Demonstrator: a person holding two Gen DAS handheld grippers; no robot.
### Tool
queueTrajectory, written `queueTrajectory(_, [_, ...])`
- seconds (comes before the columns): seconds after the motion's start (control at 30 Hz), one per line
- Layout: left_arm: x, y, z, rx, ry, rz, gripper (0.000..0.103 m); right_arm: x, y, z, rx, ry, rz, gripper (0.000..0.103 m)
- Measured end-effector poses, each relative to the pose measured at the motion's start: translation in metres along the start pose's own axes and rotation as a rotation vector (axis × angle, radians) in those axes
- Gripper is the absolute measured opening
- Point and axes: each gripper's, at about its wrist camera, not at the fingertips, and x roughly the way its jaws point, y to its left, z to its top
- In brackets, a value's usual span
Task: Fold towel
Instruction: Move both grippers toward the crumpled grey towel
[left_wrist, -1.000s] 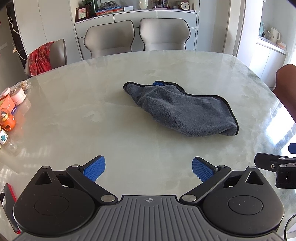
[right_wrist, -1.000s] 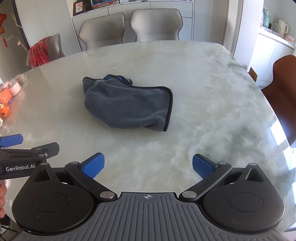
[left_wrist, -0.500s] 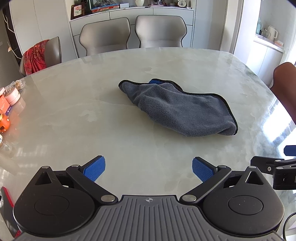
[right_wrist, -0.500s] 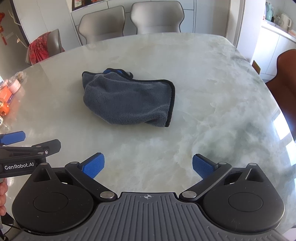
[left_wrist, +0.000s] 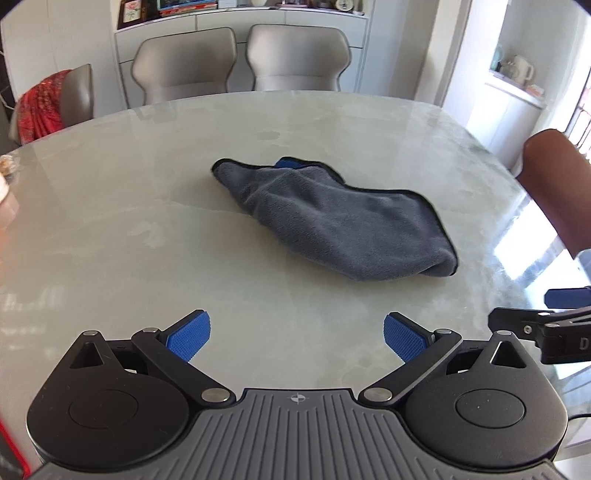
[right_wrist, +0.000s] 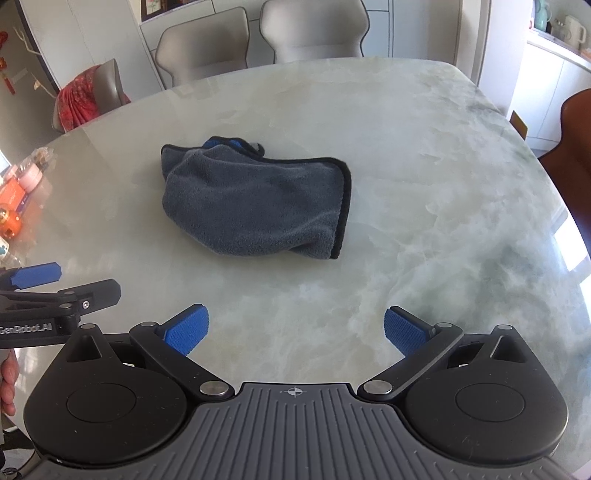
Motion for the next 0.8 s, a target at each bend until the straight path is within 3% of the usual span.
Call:
queueTrajectory(0.17, [0.002, 0.003, 0.013, 0.066, -0.024, -0.028, 0.103, 0.004, -0.005, 0.011, -0.043, -0.015, -0.033, 0.103])
queueTrajectory(0.4, [0.012, 0.005, 0.034, 0.156, 0.017, -0.054, 0.103, 0.004, -0.008, 0.029, -0.146, -0.093, 0.005, 0.103])
queueTrajectory(0.57, [0.024, 0.023, 0.059, 0.088, 0.068, -0.115, 0.103, 0.006, -0.010, 0.049, -0.245, -0.147, 0.040, 0.103])
queueTrajectory(0.73, [0.044, 0.034, 0.084, 0.120, 0.135, -0.060, 0.102, 0.017, -0.012, 0.076, -0.277, -0.139, 0.034, 0.103])
queueTrajectory(0.8, [0.049, 0.039, 0.093, 0.150, 0.121, -0.061, 0.102, 0.025, -0.015, 0.086, -0.283, -0.127, 0.027, 0.102])
